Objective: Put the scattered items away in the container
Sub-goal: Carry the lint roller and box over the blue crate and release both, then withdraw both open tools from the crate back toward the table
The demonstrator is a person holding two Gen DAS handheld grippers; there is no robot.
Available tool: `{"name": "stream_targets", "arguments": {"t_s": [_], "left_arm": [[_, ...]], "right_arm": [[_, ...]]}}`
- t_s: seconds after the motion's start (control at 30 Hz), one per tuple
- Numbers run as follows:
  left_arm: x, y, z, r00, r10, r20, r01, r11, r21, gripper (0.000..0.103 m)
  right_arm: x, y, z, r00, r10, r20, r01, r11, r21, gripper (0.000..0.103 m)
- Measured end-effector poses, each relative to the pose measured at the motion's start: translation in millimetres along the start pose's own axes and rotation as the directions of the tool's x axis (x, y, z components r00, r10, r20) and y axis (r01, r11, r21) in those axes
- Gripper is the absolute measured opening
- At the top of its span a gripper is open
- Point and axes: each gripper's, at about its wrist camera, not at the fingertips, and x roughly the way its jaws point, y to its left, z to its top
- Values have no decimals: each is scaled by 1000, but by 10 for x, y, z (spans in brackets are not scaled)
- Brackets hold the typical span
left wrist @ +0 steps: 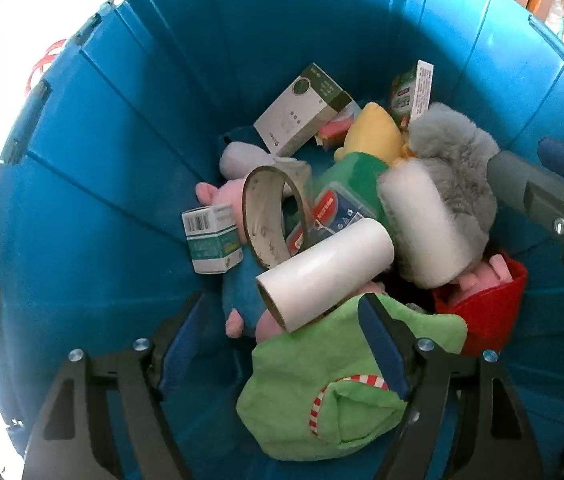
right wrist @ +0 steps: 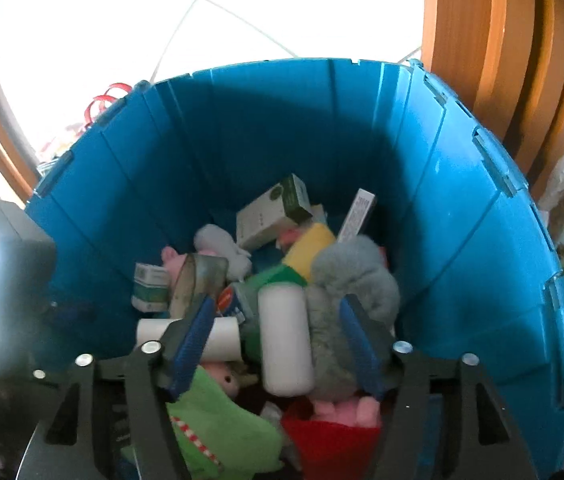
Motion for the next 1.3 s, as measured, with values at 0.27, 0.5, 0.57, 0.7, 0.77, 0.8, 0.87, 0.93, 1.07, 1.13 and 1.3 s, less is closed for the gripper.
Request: {"name": "stream_targets", "arguments": {"t_s": [0.27, 0.5, 0.57, 0.7, 0.77, 0.8, 0.87, 0.93, 1.07, 1.13, 1.3], "left_arm": [[3, 20, 1, 1000, 13, -5, -13, 1000, -1, 77], [-65, 78, -30, 1000, -8, 5, 8, 999, -38, 77], [-158, 100, -75, 999, -29, 25, 30, 997, -67, 77], [-424, 124, -259, 994, -44, 97, 52, 996, -79, 77], [-568, 152, -387, 989, -64, 135, 75, 994, -81, 77], [-631, 166, -445, 986, -75, 151, 88, 993, -82, 77], [-784, 203, -562, 976, -100, 193, 117, 990, -82, 77], [-970, 251, -669, 964, -90, 250, 116, 989, -90, 77], [-1392, 414, -824, 931, -138, 338, 177, 981, -85, 77], [-1640, 544, -932, 903, -123, 413, 169, 983, -77, 77], [-2024, 1175, -1458, 813, -44, 580, 170, 971, -165, 87]], "right_arm": [[162, -158, -6, 992, -75, -103, 81, 996, 47, 67], [93, -193, -11, 986, -104, -128, 110, 993, 37, 67], [-28, -145, -13, 986, -116, -116, 118, 993, 12, 67], [-281, -38, -90, 984, -149, -97, 146, 989, -32, 66], [-437, 0, -147, 988, -136, -73, 134, 990, -32, 66], [-515, 24, -179, 989, -134, -61, 132, 991, -32, 67], [-674, 85, -253, 990, -135, -37, 134, 990, -36, 66], [-823, 158, -342, 992, -129, -13, 129, 991, -35, 67], [-1160, 346, -528, 989, -131, 63, 133, 991, -26, 68], [-1332, 437, -592, 986, -125, 108, 126, 992, -9, 71], [-1712, 908, -785, 969, -96, 227, 102, 995, -15, 83]]}}
